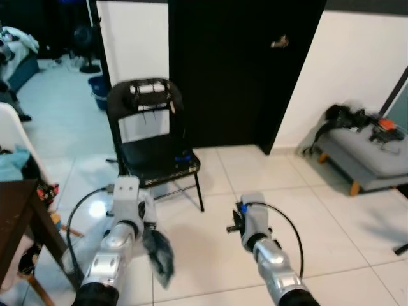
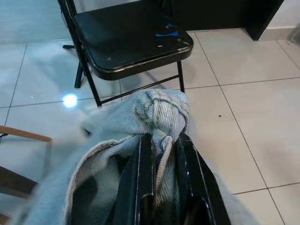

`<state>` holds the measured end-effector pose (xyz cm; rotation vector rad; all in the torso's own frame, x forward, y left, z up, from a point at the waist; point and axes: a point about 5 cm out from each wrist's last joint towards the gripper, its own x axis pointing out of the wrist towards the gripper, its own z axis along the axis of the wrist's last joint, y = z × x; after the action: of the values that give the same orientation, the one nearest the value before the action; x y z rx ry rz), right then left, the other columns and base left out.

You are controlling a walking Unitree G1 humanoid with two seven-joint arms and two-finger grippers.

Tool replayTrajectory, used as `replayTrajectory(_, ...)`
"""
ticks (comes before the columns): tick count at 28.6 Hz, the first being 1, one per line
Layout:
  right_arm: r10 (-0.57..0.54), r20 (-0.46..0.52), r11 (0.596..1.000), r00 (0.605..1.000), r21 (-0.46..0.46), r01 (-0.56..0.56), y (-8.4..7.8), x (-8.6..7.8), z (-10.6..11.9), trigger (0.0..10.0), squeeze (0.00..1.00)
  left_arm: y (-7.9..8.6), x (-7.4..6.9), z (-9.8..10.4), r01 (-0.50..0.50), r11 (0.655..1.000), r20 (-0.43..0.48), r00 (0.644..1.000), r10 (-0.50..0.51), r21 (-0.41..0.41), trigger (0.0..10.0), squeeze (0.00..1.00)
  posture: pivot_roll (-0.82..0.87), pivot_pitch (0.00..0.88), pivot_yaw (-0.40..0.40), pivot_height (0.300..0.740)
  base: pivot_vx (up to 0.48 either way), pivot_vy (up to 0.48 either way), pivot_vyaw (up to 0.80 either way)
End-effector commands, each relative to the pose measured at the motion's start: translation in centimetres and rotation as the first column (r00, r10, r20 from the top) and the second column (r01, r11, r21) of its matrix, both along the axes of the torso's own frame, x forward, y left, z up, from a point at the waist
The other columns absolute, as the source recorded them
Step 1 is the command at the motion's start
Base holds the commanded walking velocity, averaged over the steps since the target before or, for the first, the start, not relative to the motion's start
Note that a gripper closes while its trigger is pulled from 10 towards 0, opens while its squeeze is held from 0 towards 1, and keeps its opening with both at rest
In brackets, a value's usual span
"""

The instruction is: Hang hanger

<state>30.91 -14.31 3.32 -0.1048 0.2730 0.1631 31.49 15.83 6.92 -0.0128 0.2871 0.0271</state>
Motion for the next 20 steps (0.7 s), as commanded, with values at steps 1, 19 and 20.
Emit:
replayTrajectory(1,-0.029,-0.019,1.0,0.999,-0.012,0.029,-0.89,-0.35,-0.45,10.0,0.0,-0.52,0.26,0.37,0.016,1.0,0.017,1.0,-0.016,0.002,10.0,0.0,-0.03,0.0,-0.024,0.74,0.0,-0.398,0.0)
replayTrajectory(19,-0.002,0.006,1.0,1.0,-0.002,0.002,-0.31,-0.26,-0.1,10.0,0.0,-1.24,0.39,0.2,0.059,0.998,-0.005,0.998,-0.059,-0.031,10.0,0.0,-0.04,0.0,0.002,0.74,0.0,-0.302,0.0)
replayTrajectory(20,0.0,0.006,1.0,1.0,-0.001,0.0,-0.23,-0.29,-0.13,10.0,0.0,-1.31,0.36,0.17,0.059,0.997,-0.009,0.998,-0.06,-0.055,10.0,0.0,-0.04,0.0,0.002,0.74,0.0,0.48,0.0)
